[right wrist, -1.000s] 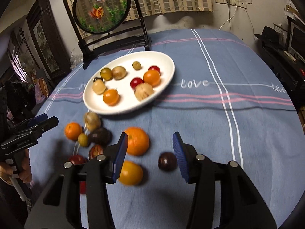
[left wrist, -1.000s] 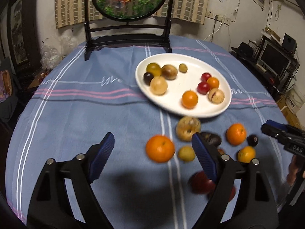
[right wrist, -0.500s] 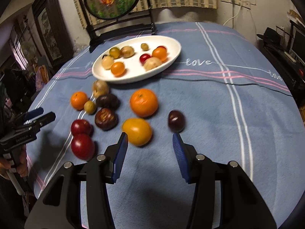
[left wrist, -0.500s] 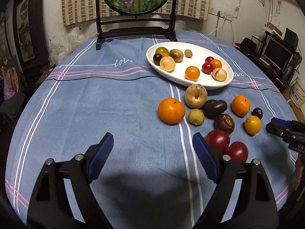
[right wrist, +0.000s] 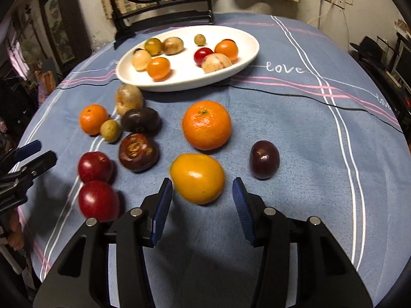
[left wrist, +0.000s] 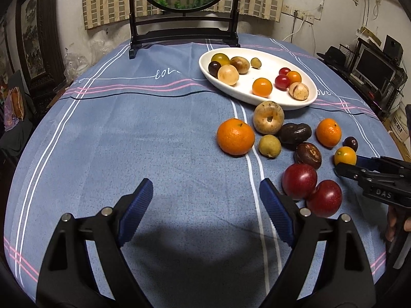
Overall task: Organize fruits
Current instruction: 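Move both open grippers back toward the remaining fruits, then grasp a mandarin orange with the left gripper while the right grasps a yellow tomato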
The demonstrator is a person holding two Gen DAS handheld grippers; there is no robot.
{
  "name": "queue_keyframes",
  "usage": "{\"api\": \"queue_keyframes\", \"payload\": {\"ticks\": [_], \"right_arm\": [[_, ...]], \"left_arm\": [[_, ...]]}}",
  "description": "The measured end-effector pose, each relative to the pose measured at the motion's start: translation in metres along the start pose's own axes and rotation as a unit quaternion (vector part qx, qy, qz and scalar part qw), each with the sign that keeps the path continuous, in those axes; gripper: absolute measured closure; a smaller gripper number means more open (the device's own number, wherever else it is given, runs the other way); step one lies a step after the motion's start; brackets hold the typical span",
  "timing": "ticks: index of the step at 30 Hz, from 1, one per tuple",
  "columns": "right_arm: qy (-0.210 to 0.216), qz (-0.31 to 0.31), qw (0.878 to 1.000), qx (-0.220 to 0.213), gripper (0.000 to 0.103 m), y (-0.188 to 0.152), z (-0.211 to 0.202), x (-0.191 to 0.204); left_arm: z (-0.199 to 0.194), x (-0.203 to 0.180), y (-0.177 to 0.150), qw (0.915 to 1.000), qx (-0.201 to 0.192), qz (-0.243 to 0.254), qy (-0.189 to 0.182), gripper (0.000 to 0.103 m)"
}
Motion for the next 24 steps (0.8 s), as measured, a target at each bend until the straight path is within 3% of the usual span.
{"api": "queue_keyframes", "payload": {"ticks": [1,2,6,13,24], "right_arm": [[-0.003,-0.002,1.0,-0.002,0.054,0.001,0.002,0.0],[-0.002,-0.003,1.0,-0.003,0.063,0.001,0.002,0.001],[-0.001,-0.002,1.0,-0.011,0.063,0.0,-0.003,0.001],[0.038,0.056,0.997,-0.024,0.063,-0.008,-0.014,-0.023],[0.059,0.065,0.996,-0.021,0.063,-0.011,-0.014,-0.029]], "left_arm": [[0.001,0.0,0.001,1.0,0.001,0.002,0.0,0.017],[0.003,-0.001,0.002,1.0,0.001,0.006,0.001,0.017],[0.011,-0.004,0.009,0.9998,0.003,0.017,0.007,0.017],[0.03,-0.013,0.013,0.9993,0.016,0.032,0.014,0.016],[0.058,-0.024,0.018,0.998,0.036,0.048,0.018,0.016]]}}
Point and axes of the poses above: each gripper's, at about its wrist camera, not at the fingertips, and z roughly the way its jaws point, x to its left, y to its top, the point moved 1 cm from there along z, roughly the way its jaws point, and after that the axes turned 10 degrees about -x, right-handed, at the moved point
